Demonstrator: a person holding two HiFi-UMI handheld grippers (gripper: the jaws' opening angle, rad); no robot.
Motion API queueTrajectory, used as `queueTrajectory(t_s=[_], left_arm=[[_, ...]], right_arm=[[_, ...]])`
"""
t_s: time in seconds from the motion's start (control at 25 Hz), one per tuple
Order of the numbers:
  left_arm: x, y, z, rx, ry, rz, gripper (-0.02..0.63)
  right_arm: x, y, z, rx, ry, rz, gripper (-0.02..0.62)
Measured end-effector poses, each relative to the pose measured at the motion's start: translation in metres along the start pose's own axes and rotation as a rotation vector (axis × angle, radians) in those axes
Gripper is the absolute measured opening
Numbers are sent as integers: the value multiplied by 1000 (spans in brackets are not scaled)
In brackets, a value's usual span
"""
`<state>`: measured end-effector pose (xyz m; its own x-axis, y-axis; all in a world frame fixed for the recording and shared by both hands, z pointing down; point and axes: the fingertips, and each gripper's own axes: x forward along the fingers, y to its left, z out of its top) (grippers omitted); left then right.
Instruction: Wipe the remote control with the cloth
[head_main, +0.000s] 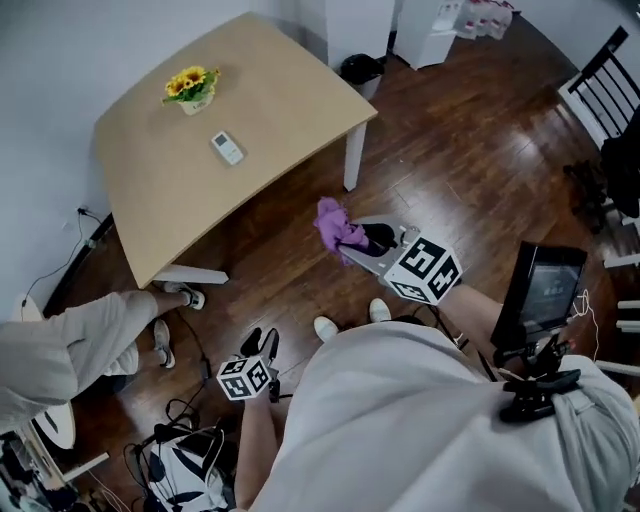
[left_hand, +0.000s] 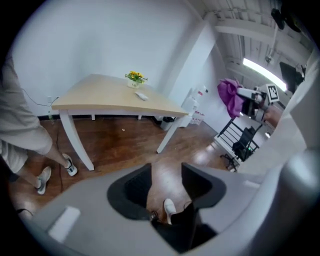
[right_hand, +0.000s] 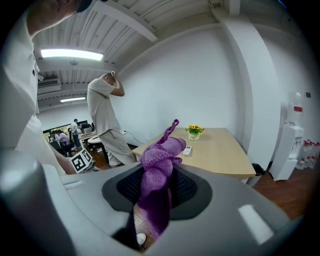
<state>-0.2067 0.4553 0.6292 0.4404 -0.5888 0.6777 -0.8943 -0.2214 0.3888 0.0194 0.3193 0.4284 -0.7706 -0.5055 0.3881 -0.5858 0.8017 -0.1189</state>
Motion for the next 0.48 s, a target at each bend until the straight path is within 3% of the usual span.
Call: queueTrajectory(t_s=[0.24,0.48], left_arm=[[38,-77,4,122,37,-90,209],[58,-103,-11,215,120,-76,209]], right_arm=[[-58,-2,-21,-30,-6,-31,124],[-103,-16,-41,-5,-10,-64,124]])
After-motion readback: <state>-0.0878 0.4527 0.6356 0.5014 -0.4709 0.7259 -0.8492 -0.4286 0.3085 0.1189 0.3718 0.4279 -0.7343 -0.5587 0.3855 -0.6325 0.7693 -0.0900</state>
